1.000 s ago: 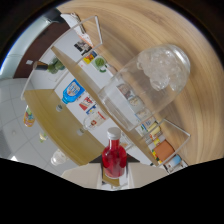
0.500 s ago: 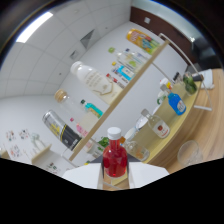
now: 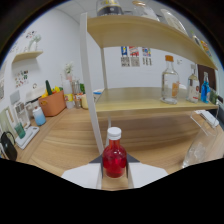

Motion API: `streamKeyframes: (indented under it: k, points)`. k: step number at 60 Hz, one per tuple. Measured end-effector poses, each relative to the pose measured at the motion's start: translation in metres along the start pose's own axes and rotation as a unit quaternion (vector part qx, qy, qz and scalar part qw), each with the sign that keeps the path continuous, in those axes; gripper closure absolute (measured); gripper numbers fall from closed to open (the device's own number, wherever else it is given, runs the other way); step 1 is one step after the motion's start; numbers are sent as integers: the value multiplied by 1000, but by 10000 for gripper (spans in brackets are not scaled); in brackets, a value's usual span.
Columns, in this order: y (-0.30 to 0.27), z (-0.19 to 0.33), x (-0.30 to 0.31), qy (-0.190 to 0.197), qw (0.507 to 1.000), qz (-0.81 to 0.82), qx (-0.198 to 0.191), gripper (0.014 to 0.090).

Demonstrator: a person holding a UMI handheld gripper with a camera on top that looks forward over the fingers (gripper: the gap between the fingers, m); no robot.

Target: Make me a cup of Vodka Sunrise.

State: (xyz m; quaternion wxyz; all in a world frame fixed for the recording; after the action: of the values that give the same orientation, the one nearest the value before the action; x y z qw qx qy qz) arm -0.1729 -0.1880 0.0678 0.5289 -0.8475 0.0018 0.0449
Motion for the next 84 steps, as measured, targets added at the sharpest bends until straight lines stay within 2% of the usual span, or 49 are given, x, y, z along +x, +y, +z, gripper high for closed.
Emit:
streamKeyframes:
  k: [17,31,44,47,51,56,58,71,77,84]
  points:
    - [54,15,-10,-2,997,-28,-78,703]
    - [62,2,-12,-14,995,-52,-81,694]
    - [76,-7,-9,-26,993,-52,-104,678]
    - [79,-9,-9,-31,992,-51,-113,626]
    - [77,-14,-11,-43,992,-48,-112,515]
    - [66,-25,-15,-59,991,-50,-106,178]
    - [59,-32,-14,-62,992,-51,-102,202]
    - [-7,-87,26,-52,997,-37,-37,186]
    - [-21,-112,64,-30,999,-20,-25,191]
    - [-18,-137,118,7,999,-15,-29,190]
